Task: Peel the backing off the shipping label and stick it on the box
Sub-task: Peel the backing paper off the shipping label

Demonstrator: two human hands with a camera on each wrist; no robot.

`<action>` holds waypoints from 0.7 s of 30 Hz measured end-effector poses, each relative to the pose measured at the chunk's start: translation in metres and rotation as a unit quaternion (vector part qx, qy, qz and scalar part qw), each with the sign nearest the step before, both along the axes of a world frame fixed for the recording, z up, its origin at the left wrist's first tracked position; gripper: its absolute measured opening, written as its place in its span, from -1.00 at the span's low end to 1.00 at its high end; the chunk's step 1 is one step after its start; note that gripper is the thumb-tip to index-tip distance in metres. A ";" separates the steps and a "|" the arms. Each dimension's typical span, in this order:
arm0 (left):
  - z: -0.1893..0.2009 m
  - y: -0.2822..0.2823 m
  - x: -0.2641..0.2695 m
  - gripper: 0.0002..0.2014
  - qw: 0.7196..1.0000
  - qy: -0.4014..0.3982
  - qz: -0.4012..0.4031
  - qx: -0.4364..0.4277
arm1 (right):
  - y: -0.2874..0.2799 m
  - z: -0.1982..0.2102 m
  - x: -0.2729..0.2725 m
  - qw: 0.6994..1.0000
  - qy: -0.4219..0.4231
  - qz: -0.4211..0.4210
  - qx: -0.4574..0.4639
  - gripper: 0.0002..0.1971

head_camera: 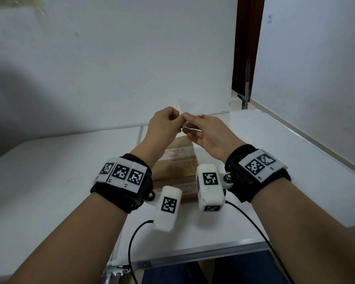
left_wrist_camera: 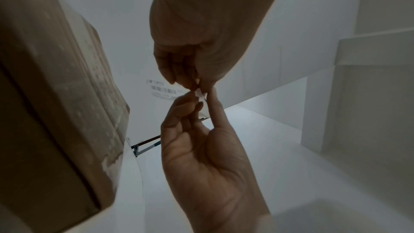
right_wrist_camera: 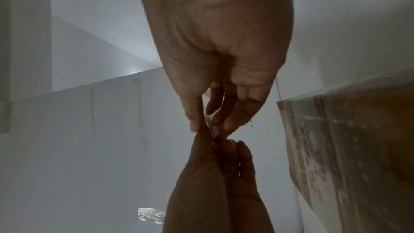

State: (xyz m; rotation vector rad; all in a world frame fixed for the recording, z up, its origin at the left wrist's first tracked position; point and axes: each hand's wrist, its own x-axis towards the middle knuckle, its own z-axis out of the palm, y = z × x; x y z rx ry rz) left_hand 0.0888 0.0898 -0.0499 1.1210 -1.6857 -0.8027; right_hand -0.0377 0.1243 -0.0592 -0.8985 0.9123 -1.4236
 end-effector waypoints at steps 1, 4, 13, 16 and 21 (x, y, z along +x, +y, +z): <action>0.000 0.000 0.000 -0.77 1.000 0.014 -0.009 0.010 | 0.000 0.000 -0.001 1.000 0.000 0.000 0.000 -0.81; -0.002 0.000 0.001 -0.79 0.996 0.064 -0.037 0.048 | 0.001 -0.002 -0.004 1.000 -0.004 -0.002 0.005 -0.90; 0.004 -0.015 0.031 -0.81 0.976 0.099 -0.078 0.178 | 0.003 -0.008 -0.021 0.999 -0.001 0.030 0.042 -0.97; 0.006 -0.020 0.041 -0.91 0.963 0.116 -0.102 0.220 | 0.004 -0.009 -0.022 0.998 0.003 0.034 0.049 -0.96; 0.007 -0.017 0.036 -0.85 0.949 0.181 -0.091 0.242 | 0.006 -0.010 -0.014 0.998 -0.005 0.031 0.059 -0.96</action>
